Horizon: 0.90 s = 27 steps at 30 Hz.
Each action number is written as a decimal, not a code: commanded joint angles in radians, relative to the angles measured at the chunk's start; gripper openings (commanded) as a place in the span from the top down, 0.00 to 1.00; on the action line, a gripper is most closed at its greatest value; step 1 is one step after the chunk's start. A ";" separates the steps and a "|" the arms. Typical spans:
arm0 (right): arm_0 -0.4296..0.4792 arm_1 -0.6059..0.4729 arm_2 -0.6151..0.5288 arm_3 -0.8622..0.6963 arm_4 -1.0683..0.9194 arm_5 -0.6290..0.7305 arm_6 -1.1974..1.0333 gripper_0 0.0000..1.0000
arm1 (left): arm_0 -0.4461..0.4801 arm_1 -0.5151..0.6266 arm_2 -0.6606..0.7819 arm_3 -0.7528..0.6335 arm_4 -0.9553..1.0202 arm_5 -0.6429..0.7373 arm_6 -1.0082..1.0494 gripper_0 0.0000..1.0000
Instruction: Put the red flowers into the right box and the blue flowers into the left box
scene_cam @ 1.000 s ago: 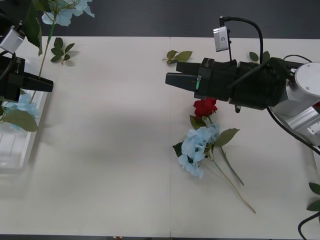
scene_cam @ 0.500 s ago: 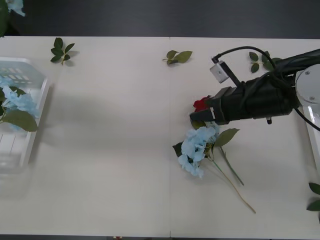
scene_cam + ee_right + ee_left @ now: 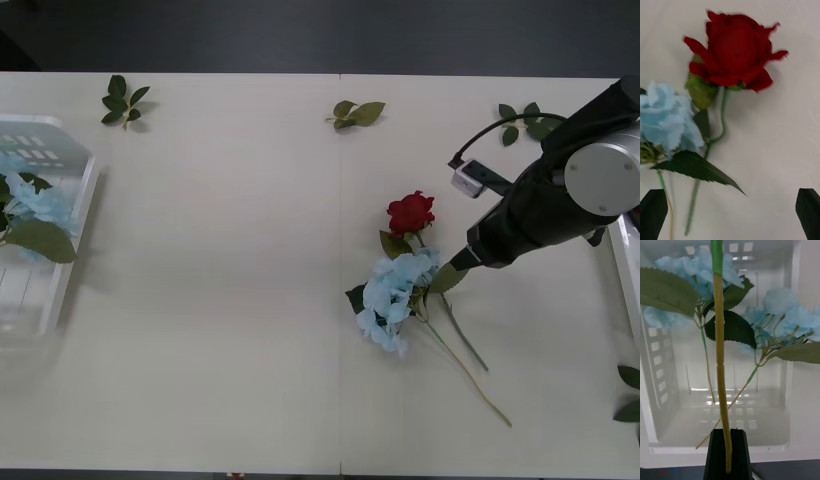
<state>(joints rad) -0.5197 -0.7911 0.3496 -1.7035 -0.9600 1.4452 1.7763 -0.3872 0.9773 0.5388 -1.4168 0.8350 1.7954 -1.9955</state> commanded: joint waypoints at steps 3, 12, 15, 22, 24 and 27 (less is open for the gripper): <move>-0.023 0.038 -0.004 -0.027 0.124 0.047 -0.044 0.00 | 0.001 0.037 -0.051 0.004 -0.090 -0.036 0.075 1.00; -0.028 0.153 -0.026 0.025 0.230 0.043 -0.072 0.00 | 0.001 0.037 -0.143 0.133 -0.102 -0.122 0.078 1.00; -0.031 0.187 -0.035 0.036 0.262 0.044 -0.072 0.00 | 0.001 0.037 -0.161 0.154 -0.102 -0.137 0.077 1.00; -0.034 0.240 -0.040 0.076 0.310 0.026 -0.074 0.01 | 0.001 0.037 -0.183 0.154 -0.097 -0.140 0.067 0.00; -0.034 0.250 -0.041 0.087 0.317 0.018 -0.072 0.01 | 0.001 0.037 -0.183 0.154 -0.090 -0.142 0.063 0.00; -0.034 0.260 -0.041 0.102 0.328 0.004 -0.072 0.01 | 0.001 0.037 -0.183 0.145 -0.080 -0.142 0.054 0.00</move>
<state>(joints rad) -0.5199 -0.5398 0.3165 -1.6004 -0.6405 1.4668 1.7276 -0.3791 0.9773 0.3562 -1.2498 0.7446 1.6632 -1.9437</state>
